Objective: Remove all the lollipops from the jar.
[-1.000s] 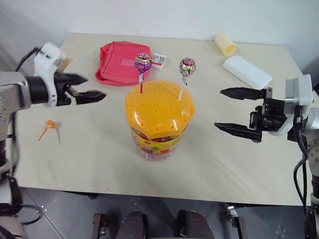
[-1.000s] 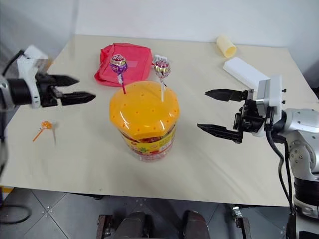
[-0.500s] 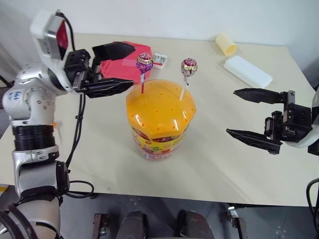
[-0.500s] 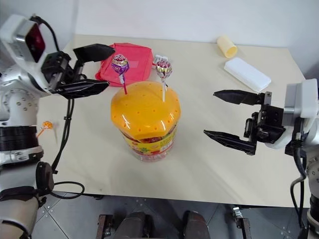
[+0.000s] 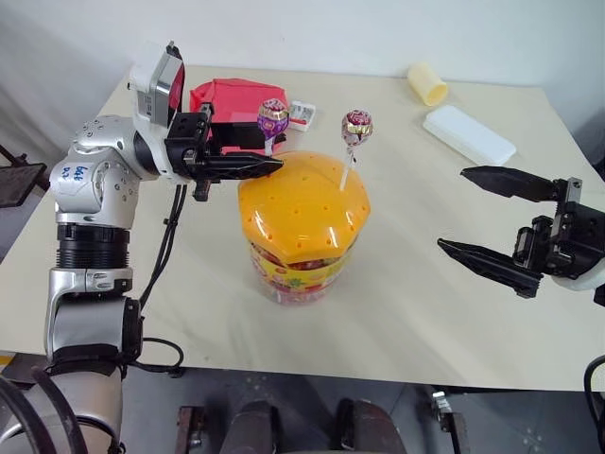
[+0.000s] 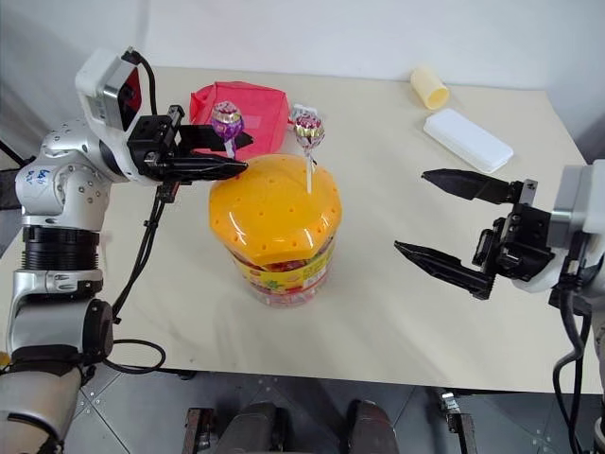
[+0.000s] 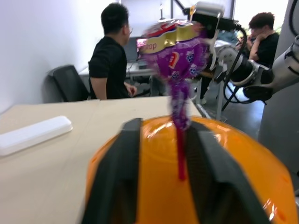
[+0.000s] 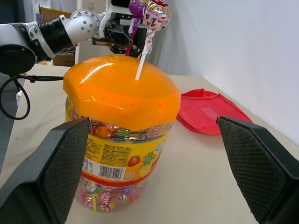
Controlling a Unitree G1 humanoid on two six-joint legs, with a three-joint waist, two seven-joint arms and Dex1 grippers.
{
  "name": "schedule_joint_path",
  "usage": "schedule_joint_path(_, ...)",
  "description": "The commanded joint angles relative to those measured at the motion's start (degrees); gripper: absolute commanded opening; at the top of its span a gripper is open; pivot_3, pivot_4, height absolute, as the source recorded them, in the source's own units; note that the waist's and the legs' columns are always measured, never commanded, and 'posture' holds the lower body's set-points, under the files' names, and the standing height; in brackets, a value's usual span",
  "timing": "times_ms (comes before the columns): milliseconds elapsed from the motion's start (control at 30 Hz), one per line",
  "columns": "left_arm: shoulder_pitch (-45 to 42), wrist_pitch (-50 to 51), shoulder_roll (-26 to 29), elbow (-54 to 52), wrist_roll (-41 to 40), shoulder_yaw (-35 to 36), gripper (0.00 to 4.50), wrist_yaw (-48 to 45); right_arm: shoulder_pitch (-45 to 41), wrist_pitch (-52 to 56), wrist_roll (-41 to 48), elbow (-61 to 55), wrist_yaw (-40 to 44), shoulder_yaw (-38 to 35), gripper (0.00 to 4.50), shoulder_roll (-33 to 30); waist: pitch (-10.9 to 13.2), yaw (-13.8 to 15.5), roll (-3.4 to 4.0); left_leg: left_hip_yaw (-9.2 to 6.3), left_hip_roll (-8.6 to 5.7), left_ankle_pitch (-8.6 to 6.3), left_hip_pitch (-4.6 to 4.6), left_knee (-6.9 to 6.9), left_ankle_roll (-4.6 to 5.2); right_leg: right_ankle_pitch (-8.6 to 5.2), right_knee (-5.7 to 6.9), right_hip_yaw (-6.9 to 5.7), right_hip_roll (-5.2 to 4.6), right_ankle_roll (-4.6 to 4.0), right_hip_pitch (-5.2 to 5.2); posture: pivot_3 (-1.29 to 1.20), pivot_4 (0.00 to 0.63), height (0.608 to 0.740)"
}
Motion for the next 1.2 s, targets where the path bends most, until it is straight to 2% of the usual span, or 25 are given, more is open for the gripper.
schedule_joint_path(33, -2.5, 1.6, 0.2, -2.8, -2.2, 2.6, 0.24, 2.4, -0.8, -1.1, 0.4, -0.6, 0.0, -1.4, 4.50, -1.2, 0.0, -0.1, 0.00, 0.00, 0.01, 0.00, 0.00, 0.00, 0.00, 0.00, 0.00, 0.00, 0.00, 0.00, 0.00, 0.00, 0.150, 0.740)
schedule_joint_path(67, -3.0, 2.2, 0.3, -3.4, -2.8, 3.3, 0.02, 3.6, -1.2, -1.1, 0.4, -0.3, 0.2, -1.2, 4.50, -1.4, 0.0, 0.0, 0.00, 0.00, 0.01, 0.00, 0.00, 0.00, 0.00, 0.00, 0.00, 0.00, 0.00, 0.00, 0.00, 0.00, 0.150, 0.740)
schedule_joint_path(333, -6.0, 4.8, 1.5, -5.4, -4.1, 8.1, 0.02, 11.5, -3.4, -1.1, 0.0, 2.5, 2.0, 0.0, 4.50, -2.8, 0.0, -0.1, -0.02, -0.05, 0.00, 0.00, 0.00, 0.00, 0.00, 0.00, 0.00, -0.01, -0.01, 0.00, 0.01, 0.00, 0.150, 0.740)
schedule_joint_path(400, -6.8, 8.0, 4.2, -5.0, 0.8, 8.7, 0.02, 22.0, -4.8, -1.2, -0.4, 3.8, 2.6, 1.0, 4.50, -3.0, 0.0, -0.2, -0.05, -0.05, 0.00, 0.00, 0.00, 0.01, 0.00, 0.00, 0.00, -0.01, -0.01, 0.00, 0.00, 0.00, 0.150, 0.740)
schedule_joint_path(467, -6.4, 16.8, 8.6, -4.5, 7.1, 7.4, 0.02, 34.0, -5.8, -1.3, -0.9, 4.8, 3.2, 2.1, 4.50, -3.1, 0.0, -0.3, -0.05, -0.07, 0.01, 0.00, 0.01, -0.01, 0.00, 0.00, 0.00, 0.00, 0.00, 0.00, 0.00, 0.00, 0.150, 0.740)
schedule_joint_path(567, -3.9, 29.5, 13.6, -4.9, 13.1, 4.5, 0.02, 43.9, -7.3, -1.5, -1.7, 6.5, 4.4, 3.5, 4.50, -3.0, 0.0, -0.6, -0.04, -0.16, 0.01, 0.00, 0.15, -0.13, 0.00, 0.00, 0.01, 0.06, 0.00, 0.00, 0.00, 0.00, 0.150, 0.740)
schedule_joint_path(700, 3.1, 39.5, 17.9, -9.7, 17.1, 0.9, 0.02, 48.9, -10.6, -1.7, -2.8, 9.1, 5.8, 6.3, 4.50, -2.7, 0.0, -0.4, -0.04, -0.11, 0.02, 0.00, 0.17, -0.13, 0.00, 0.00, 0.05, 0.08, 0.00, 0.00, 0.00, 0.00, 0.150, 0.740)
schedule_joint_path(833, 8.8, 47.2, 18.7, -13.1, 19.0, 0.4, 0.02, 53.3, -13.8, -2.3, -4.1, 11.8, 7.5, 9.0, 4.50, -2.1, 0.1, 0.1, -0.16, -0.07, 0.01, 0.00, 0.05, -0.06, 0.00, 0.00, 0.06, 0.06, 0.00, 0.00, 0.00, 0.00, 0.150, 0.740)
schedule_joint_path(1000, 16.4, 53.6, 22.2, -18.2, 19.5, -3.8, 0.02, 53.2, -16.5, -3.0, -5.3, 14.2, 8.9, 11.4, 4.50, -1.4, 0.1, 0.0, -0.24, -0.10, 0.01, 0.00, -0.01, -0.04, -0.01, 0.00, 0.04, 0.04, 0.00, 0.00, 0.00, 0.00, 0.150, 0.740)
schedule_joint_path(1167, 18.9, 59.3, 23.2, -17.8, 18.1, -4.1, 0.02, 52.5, -17.6, -3.3, -6.2, 15.2, 9.8, 12.5, 4.50, -0.7, 0.1, 0.0, -0.24, -0.04, 0.02, 0.00, 0.00, -0.06, -0.01, 0.00, 0.03, 0.05, 0.00, 0.00, -0.02, 0.00, 0.150, 0.740)
schedule_joint_path(1200, 18.7, 60.2, 23.2, -17.6, 17.9, -3.8, 0.25, 52.4, -17.7, -3.4, -6.3, 15.3, 9.9, 12.6, 4.50, -0.6, 0.1, 0.0, -0.24, -0.04, 0.03, 0.01, 0.00, -0.06, -0.02, 0.00, 0.03, 0.04, 0.00, 0.00, -0.02, 0.00, 0.150, 0.740)
